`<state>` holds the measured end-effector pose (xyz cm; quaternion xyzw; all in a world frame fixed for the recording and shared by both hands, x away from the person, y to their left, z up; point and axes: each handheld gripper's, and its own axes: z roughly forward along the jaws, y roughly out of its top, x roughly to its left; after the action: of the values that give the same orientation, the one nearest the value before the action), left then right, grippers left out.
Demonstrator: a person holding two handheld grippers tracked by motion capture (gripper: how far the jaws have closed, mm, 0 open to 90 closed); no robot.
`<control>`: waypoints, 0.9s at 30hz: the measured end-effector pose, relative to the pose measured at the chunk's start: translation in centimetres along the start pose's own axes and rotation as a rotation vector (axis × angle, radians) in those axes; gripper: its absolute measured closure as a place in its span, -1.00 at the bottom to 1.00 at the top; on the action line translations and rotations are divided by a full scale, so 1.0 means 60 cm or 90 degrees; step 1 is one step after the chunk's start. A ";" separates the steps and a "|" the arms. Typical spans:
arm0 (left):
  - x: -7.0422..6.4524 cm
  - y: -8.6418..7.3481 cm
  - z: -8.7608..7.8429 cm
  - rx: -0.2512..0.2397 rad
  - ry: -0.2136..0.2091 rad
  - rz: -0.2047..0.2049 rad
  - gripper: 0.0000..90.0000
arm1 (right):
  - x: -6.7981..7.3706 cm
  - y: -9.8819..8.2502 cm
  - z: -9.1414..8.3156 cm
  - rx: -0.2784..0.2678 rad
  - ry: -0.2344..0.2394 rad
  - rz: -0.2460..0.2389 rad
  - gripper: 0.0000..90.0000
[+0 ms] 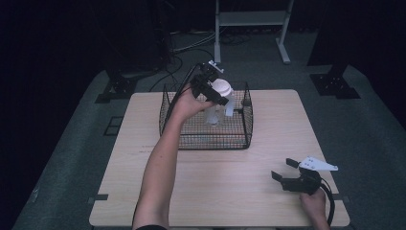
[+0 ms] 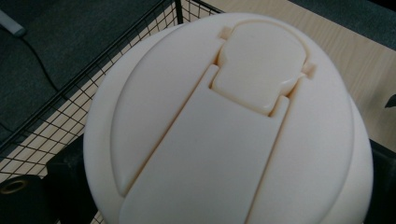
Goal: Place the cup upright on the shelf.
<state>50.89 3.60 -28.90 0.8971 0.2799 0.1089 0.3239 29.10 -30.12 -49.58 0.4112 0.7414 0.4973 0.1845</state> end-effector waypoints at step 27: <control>0.019 -0.054 0.060 -0.021 -0.010 -0.050 -0.89 | 0.001 -0.001 -0.001 0.006 0.000 0.001 -0.71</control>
<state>51.76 4.44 -33.74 0.8809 0.3104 0.0936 0.3449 29.03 -30.12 -49.62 0.4125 0.7434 0.4941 0.1821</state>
